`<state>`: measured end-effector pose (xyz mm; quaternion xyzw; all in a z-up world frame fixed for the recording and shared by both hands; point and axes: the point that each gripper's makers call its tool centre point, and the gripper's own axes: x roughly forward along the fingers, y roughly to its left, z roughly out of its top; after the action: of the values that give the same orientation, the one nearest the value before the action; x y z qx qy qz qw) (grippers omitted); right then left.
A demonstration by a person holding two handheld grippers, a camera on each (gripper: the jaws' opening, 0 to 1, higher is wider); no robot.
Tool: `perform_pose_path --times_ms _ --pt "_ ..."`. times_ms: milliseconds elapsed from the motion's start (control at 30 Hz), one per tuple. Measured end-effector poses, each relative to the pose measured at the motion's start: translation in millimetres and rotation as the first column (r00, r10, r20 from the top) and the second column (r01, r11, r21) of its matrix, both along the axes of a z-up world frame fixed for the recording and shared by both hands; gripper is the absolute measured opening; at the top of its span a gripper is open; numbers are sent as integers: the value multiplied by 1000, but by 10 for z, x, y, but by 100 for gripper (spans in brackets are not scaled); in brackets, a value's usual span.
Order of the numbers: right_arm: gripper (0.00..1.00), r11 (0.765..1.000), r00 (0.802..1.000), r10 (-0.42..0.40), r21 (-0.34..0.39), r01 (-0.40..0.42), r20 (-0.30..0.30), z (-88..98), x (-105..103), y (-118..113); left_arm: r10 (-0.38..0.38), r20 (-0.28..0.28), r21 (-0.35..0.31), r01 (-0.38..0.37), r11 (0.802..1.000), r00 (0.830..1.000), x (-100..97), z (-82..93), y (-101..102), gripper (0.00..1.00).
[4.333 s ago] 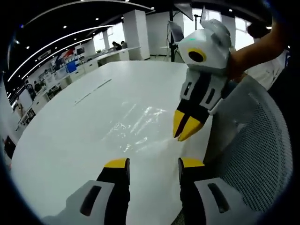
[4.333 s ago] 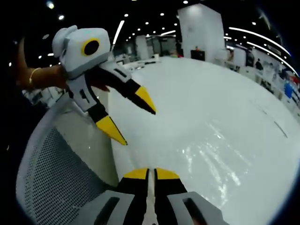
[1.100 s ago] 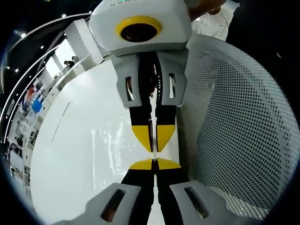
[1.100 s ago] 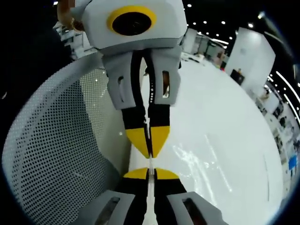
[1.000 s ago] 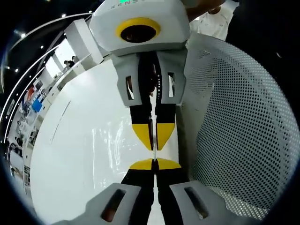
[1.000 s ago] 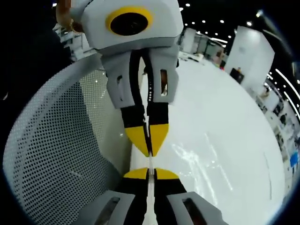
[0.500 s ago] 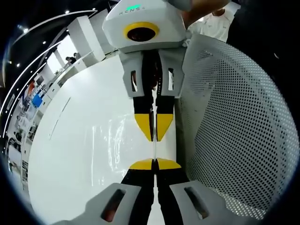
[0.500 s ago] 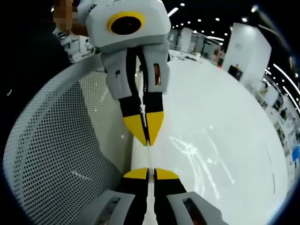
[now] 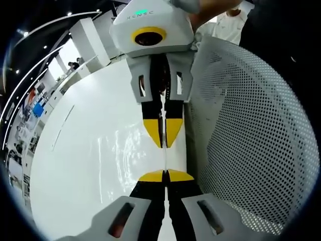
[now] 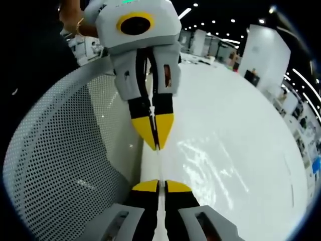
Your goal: Open the resealable bag by pulling the two sides of the seal apart until the entire bag opening is separated and visibly accessible.
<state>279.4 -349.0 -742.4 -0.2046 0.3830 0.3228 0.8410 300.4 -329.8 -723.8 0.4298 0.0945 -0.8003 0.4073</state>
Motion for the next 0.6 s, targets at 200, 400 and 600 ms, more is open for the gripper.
perform_pose_path --times_ms 200,400,600 --pt "0 1000 1000 -10 9 10 -5 -9 -29 -29 13 -3 -1 -13 1000 1000 25 1 30 0" --pt "0 1000 1000 -13 -1 13 -15 -27 -80 -90 34 -1 -11 -34 999 999 52 14 28 0" --pt "0 1000 999 -29 -2 29 -20 -31 -106 -126 41 -4 -12 -41 999 999 61 8 40 0"
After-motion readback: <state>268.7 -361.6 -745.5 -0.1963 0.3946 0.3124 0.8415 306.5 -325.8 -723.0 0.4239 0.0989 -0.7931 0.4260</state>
